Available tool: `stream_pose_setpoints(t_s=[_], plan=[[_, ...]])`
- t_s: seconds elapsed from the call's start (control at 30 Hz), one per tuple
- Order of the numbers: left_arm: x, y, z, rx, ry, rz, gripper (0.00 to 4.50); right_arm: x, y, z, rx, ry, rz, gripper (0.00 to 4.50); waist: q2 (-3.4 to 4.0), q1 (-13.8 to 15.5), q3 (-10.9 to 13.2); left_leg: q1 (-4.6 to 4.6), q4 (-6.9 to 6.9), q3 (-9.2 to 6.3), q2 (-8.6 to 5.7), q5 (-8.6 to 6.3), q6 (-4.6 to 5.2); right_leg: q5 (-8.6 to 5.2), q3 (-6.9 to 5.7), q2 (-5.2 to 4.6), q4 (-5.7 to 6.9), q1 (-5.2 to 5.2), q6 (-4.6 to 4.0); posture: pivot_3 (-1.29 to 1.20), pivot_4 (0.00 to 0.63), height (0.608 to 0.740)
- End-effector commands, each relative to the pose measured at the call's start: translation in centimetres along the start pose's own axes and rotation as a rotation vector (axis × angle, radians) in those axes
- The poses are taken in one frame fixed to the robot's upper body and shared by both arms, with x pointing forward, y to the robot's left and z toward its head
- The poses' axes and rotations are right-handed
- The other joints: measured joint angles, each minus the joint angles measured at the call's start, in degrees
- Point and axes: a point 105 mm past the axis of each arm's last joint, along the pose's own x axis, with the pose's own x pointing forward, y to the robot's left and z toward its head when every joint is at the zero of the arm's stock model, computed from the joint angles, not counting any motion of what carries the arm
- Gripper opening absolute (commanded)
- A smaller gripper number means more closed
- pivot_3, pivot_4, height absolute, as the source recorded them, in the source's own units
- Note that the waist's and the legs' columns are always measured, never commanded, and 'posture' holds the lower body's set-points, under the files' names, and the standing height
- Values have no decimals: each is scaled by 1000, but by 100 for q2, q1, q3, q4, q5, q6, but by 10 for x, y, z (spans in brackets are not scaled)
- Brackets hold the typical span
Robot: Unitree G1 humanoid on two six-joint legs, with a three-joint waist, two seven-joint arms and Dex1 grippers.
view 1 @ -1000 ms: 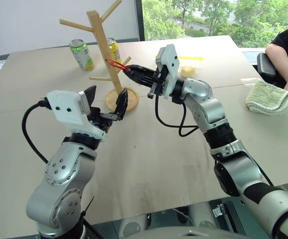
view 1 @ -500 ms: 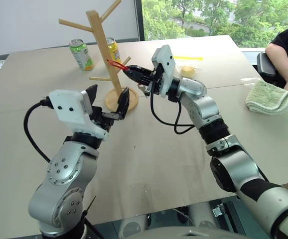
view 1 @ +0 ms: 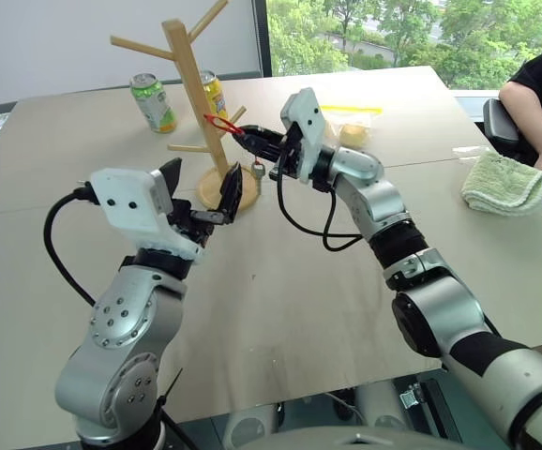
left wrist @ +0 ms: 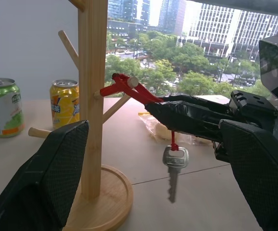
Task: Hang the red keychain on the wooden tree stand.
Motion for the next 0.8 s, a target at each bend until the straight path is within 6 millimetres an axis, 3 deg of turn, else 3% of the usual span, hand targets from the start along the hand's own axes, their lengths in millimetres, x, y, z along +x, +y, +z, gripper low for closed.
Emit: stream_pose_setpoints(t_s=[0.03,0.17,0.3,0.4,0.53,0.7,0.8], plan=[[0,-4,10,7,-49,-9,4500,9,-3,25,-52,-64,-4,44,0,-2,0,0,0,0,0,0,0,0,0,0,0,0,0,0,150,740],[0,-4,10,10,-49,-8,4500,11,-4,24,-47,-62,-16,44,0,-1,0,0,0,0,0,0,0,0,0,0,0,0,0,0,150,740],[1,-5,9,11,-47,-8,4500,11,-6,23,-37,-63,-22,1798,0,-1,0,0,0,0,0,0,0,0,0,0,0,0,0,0,150,740],[1,-5,9,8,-48,-6,4500,11,-6,23,-34,-63,-20,2708,0,-1,0,0,0,-1,0,0,0,0,0,0,0,0,0,0,150,740],[2,-6,8,6,-47,-7,4500,9,-7,23,-29,-65,-18,4437,0,-1,0,0,0,0,0,0,0,0,0,0,0,0,0,0,150,740],[3,-6,8,4,-47,-5,4500,1,-15,23,-21,-74,-57,4437,0,2,0,0,0,-1,0,0,0,0,0,0,0,0,0,0,150,740],[3,0,6,20,-42,29,4500,-15,-32,20,-17,-80,-139,4437,0,10,0,0,0,0,0,0,0,0,0,0,0,0,0,0,150,740]])
